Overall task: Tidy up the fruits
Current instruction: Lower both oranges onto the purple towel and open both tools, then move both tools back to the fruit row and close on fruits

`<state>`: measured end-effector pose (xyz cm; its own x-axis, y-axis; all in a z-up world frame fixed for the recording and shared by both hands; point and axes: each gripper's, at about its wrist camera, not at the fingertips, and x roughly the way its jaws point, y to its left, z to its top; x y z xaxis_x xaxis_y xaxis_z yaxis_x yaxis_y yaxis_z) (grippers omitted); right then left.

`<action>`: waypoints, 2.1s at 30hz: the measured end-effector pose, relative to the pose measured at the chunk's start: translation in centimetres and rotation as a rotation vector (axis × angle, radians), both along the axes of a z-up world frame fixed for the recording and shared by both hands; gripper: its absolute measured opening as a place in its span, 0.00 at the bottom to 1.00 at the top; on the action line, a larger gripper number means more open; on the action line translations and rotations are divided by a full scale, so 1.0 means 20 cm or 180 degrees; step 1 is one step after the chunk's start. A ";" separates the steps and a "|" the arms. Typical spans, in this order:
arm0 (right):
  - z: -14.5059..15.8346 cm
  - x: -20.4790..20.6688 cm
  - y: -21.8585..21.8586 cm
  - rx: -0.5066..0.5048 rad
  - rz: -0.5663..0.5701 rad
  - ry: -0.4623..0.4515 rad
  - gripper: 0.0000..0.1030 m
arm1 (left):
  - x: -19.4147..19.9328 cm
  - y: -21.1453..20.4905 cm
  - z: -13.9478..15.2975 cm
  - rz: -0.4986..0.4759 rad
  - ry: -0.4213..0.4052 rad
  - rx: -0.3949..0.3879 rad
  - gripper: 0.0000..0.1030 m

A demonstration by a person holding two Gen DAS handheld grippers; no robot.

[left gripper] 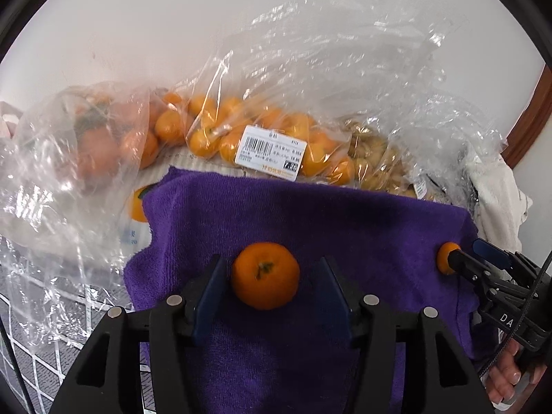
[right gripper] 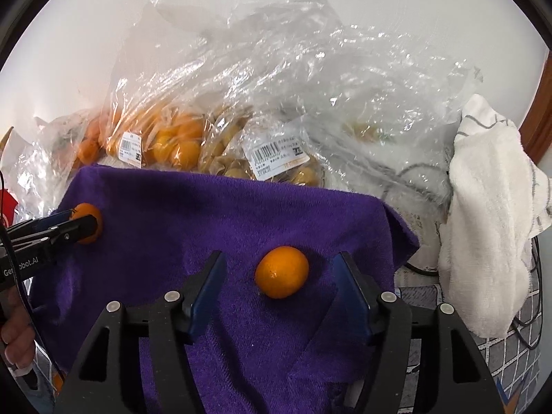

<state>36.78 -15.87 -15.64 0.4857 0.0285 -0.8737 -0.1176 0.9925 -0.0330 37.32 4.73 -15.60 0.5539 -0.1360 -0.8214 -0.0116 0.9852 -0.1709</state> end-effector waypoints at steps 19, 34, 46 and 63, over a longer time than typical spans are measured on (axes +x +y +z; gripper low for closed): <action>0.58 -0.52 -0.03 0.0072 -0.0106 -0.0627 0.62 | -0.42 -0.18 0.65 -0.0208 -0.0954 0.0114 0.52; 0.36 -1.05 -0.02 0.0380 0.0284 -0.0494 0.59 | -1.04 -0.05 0.50 -0.0165 -0.0850 0.0287 0.52; 0.01 -1.12 0.09 0.0519 0.0454 -0.0118 0.41 | -1.23 0.24 0.08 0.0074 -0.0339 -0.0105 0.52; -0.05 -1.11 0.10 0.0410 0.0425 -0.0246 0.40 | -1.14 0.11 -0.09 -0.0218 -0.0126 -0.0009 0.52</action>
